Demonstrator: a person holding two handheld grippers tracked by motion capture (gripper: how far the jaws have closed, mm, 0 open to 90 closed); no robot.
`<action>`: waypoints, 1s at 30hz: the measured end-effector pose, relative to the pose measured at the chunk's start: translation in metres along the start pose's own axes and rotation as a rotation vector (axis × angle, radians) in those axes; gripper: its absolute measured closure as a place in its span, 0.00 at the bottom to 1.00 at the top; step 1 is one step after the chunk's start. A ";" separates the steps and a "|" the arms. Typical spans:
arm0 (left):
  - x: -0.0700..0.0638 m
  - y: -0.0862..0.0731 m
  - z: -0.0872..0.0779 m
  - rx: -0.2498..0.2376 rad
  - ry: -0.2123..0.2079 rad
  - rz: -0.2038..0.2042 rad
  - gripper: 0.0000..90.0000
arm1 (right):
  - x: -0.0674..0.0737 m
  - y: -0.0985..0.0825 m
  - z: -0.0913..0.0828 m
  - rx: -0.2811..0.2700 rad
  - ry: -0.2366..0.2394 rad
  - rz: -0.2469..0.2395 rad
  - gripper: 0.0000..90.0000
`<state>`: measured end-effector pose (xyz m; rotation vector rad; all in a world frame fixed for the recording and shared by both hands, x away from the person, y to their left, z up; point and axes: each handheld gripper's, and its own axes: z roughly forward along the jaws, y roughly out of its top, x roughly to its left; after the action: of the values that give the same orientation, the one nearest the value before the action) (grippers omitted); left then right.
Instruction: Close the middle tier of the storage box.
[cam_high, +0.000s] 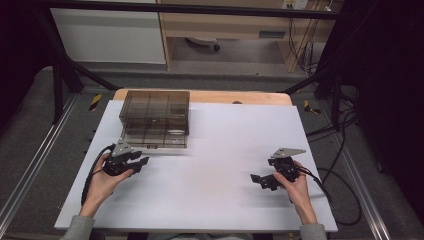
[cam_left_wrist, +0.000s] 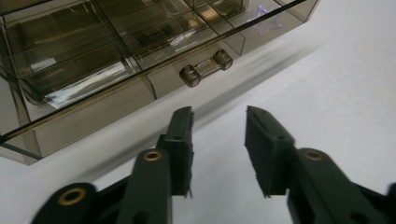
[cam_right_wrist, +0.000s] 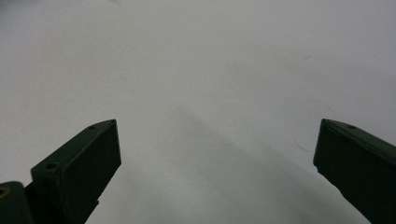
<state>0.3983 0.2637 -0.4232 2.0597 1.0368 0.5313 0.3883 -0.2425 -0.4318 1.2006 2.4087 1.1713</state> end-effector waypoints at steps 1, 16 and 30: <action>0.000 0.000 0.000 0.006 -0.001 0.000 0.71 | 0.000 0.000 0.000 0.001 0.002 0.000 0.02; 0.001 0.003 0.004 0.017 0.005 -0.003 0.89 | 0.000 0.000 -0.001 -0.002 0.000 0.001 0.02; 0.004 0.010 0.015 0.042 0.029 -0.002 0.99 | 0.001 0.000 -0.002 0.000 0.000 0.010 0.02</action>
<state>0.4151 0.2568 -0.4247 2.0925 1.0756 0.5446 0.3868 -0.2429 -0.4307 1.2140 2.4052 1.1748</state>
